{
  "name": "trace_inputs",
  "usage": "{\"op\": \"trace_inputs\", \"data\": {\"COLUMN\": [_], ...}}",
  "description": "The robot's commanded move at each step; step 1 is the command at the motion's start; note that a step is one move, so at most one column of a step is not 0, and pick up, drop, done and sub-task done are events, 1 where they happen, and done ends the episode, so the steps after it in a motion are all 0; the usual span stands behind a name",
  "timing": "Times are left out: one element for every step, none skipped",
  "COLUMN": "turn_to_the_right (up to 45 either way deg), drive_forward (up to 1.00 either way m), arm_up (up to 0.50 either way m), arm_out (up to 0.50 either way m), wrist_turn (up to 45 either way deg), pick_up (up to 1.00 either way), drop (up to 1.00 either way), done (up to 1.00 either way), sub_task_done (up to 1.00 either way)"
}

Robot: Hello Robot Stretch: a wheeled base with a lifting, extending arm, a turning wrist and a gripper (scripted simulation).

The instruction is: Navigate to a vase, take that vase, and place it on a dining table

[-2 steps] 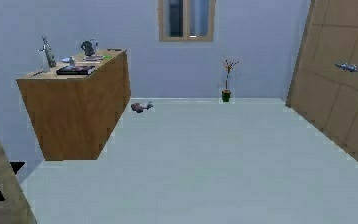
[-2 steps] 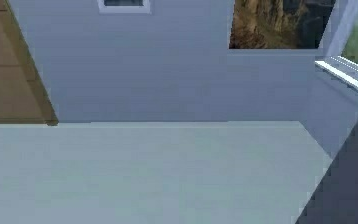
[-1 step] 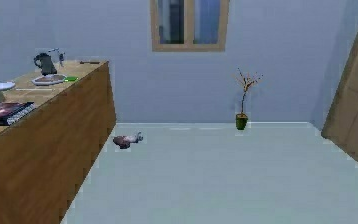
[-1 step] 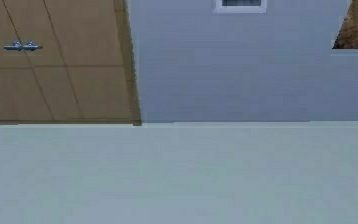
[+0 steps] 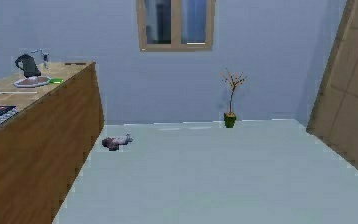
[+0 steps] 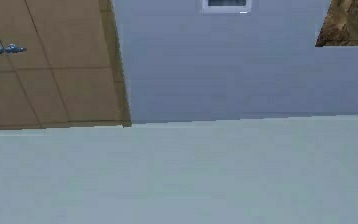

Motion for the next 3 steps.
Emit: {"op": "trace_inputs", "data": {"turn_to_the_right": [0.0, -24.0, 0.0], "drive_forward": [0.05, 0.00, 1.00], "arm_up": [0.00, 0.00, 0.00], "arm_out": [0.00, 0.00, 0.00], "wrist_turn": [0.0, 0.0, 0.0], "pick_up": [0.00, 0.00, 0.00], "drop": [0.00, 0.00, 0.00], "done": [0.00, 0.00, 0.00], "sub_task_done": [0.00, 0.00, 0.00]}}
